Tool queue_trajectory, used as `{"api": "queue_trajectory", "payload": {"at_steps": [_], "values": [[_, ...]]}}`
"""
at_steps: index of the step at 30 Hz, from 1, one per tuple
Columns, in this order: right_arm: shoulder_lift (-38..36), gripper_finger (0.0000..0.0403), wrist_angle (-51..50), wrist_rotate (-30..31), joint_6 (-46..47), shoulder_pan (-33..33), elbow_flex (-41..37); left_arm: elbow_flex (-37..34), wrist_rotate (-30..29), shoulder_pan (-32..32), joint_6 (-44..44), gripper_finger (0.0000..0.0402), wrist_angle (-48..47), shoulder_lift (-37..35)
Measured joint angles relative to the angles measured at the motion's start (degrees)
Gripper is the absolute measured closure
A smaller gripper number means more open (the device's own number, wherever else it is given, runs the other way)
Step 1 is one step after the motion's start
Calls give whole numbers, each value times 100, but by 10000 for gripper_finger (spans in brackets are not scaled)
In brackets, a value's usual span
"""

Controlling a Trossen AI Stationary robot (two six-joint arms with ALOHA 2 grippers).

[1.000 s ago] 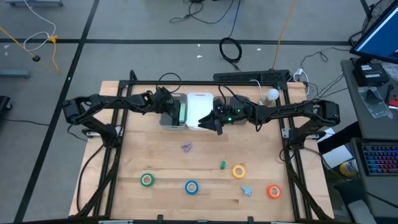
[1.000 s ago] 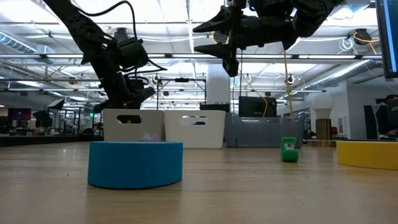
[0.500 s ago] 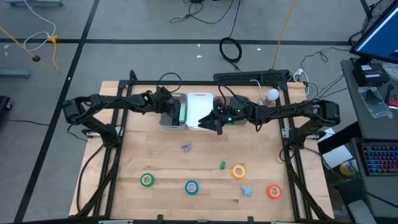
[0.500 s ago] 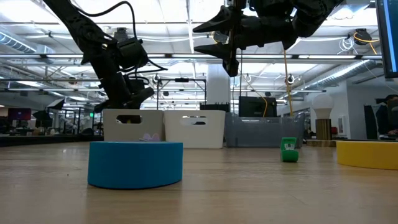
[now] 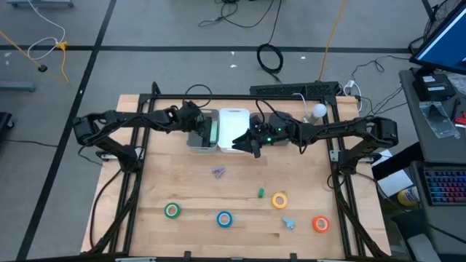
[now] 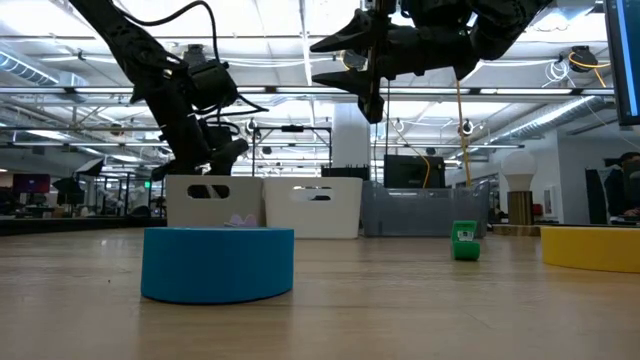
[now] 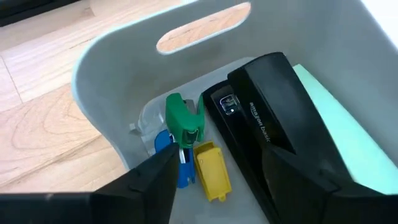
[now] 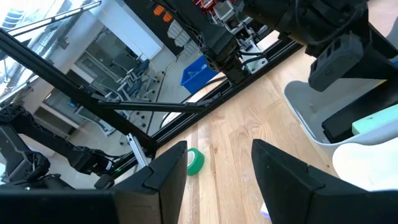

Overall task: Pick and place Stapler, Stapler remover, tape
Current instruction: Put the green stapler into the gray bin

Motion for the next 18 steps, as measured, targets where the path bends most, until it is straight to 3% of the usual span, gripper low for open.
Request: {"api": "queue_trajectory", "payload": {"at_steps": [8, 18], "values": [[2, 231, 0, -3, -131, 2, 0, 0, 91, 177, 24, 163, -34, -835], [4, 230, -48, -22, 14, 15, -2, 0, 994, 143, 1, 163, -29, -2461]]}}
